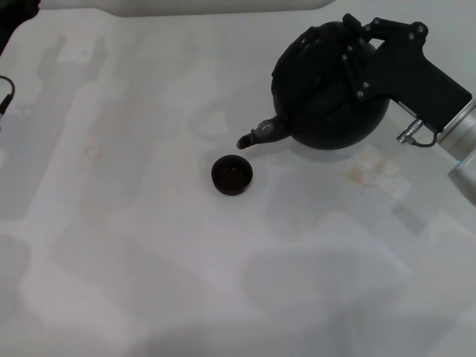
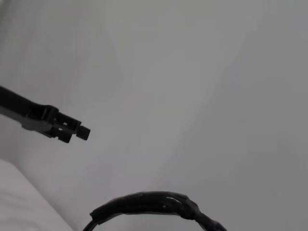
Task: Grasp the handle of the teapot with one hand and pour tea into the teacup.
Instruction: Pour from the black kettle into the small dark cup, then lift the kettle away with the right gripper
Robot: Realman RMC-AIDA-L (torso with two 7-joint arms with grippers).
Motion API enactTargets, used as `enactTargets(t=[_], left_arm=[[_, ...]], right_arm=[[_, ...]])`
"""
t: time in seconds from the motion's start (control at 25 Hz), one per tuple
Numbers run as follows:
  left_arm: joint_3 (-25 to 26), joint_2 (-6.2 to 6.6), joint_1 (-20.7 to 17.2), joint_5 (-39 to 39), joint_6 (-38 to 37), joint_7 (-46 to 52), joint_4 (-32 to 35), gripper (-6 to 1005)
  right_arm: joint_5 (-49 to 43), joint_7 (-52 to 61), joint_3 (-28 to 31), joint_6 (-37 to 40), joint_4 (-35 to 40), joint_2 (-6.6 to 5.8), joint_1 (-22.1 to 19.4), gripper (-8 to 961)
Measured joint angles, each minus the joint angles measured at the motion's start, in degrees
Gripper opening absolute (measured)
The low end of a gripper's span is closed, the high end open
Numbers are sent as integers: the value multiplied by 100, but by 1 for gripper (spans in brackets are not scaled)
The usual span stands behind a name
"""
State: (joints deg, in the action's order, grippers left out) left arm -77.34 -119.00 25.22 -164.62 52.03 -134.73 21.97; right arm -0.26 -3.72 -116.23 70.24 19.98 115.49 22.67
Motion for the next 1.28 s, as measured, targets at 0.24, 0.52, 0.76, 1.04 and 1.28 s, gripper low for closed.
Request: enactTargets(t=[0.24,0.52,0.76,1.04,1.28], left_arm=[[0,-7,0,0,-1,0,0,775],[0,-10,0,0,-1,0,-24,775],[0,-2,16,-13,-8,0,-69,775],[0,-7,19,-28,-9,0,-71,774],[-9,1,43,-34,-75,0,-71,774]], right_arm=[[0,-382,-67,1,0,0,-4,131],[-1,-601,-113,3,-2,0,-12,125],[-1,-908,-126,5,0,5,-17,121],[-1,-970,-145,7,4,9,-10,119],[1,-1083,-146,-33,6,9,-4,117]])
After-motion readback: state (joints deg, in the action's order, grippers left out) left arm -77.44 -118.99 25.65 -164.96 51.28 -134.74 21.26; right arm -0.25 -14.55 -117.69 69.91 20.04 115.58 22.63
